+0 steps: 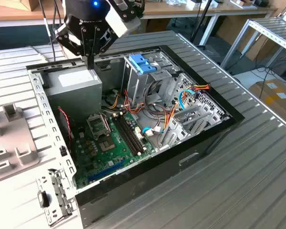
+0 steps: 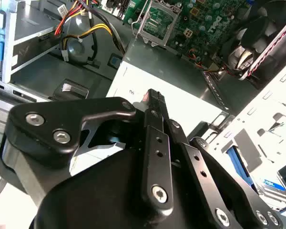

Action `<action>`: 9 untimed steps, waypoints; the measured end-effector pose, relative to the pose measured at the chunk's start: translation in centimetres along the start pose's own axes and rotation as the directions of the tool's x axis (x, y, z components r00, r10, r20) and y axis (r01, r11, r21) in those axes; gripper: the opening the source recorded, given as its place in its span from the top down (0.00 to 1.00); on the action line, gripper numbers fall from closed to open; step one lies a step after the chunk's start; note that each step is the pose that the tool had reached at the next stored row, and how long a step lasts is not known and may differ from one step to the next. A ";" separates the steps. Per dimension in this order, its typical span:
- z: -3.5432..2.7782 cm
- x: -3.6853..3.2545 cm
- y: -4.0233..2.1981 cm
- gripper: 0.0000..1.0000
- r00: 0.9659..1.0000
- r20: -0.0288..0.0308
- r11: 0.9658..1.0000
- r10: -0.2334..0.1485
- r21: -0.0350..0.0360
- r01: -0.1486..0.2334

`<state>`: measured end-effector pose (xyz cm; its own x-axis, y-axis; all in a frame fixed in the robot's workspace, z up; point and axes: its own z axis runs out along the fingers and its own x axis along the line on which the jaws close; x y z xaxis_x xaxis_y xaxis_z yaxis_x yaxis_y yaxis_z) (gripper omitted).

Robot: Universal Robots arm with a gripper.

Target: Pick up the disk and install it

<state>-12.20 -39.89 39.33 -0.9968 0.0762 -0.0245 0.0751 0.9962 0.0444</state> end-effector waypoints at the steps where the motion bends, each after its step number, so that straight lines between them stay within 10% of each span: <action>1: 0.00 0.02 0.00 0.89 1.000 0.000 1.000 0.000 0.000 0.000; 9: -0.01 0.23 -0.02 0.89 1.000 0.000 1.000 0.000 0.000 0.000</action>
<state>-12.43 -39.89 39.33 -0.9968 0.0762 -0.0245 0.0751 0.9962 0.0444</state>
